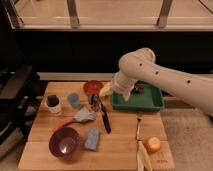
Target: Place towel in plastic cup
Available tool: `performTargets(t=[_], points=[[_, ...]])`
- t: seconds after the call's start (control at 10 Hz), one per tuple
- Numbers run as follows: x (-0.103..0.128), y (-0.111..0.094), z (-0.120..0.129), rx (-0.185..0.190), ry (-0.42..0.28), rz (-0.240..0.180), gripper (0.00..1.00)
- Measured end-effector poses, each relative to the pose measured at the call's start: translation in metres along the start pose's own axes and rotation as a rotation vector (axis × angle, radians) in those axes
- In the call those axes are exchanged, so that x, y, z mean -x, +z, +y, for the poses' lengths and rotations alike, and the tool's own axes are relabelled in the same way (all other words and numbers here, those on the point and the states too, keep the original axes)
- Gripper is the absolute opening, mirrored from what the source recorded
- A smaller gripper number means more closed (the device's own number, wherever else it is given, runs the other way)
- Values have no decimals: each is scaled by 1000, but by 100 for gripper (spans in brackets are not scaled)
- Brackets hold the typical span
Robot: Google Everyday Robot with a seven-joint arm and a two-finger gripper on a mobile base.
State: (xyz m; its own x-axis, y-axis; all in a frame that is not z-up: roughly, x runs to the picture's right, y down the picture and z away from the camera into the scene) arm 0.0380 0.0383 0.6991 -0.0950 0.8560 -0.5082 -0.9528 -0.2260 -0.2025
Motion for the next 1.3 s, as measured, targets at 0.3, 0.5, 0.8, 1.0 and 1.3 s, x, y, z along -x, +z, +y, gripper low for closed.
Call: performTargets(t=[0.3, 0.5, 0.8, 1.0, 1.3], points=[[-17, 35, 50, 68, 8, 22, 78], [-24, 55, 72, 105, 3, 39, 78], [-31, 90, 83, 160, 42, 74, 78], [-29, 103, 85, 226, 82, 80, 78], [-30, 104, 91, 389, 85, 89, 78]])
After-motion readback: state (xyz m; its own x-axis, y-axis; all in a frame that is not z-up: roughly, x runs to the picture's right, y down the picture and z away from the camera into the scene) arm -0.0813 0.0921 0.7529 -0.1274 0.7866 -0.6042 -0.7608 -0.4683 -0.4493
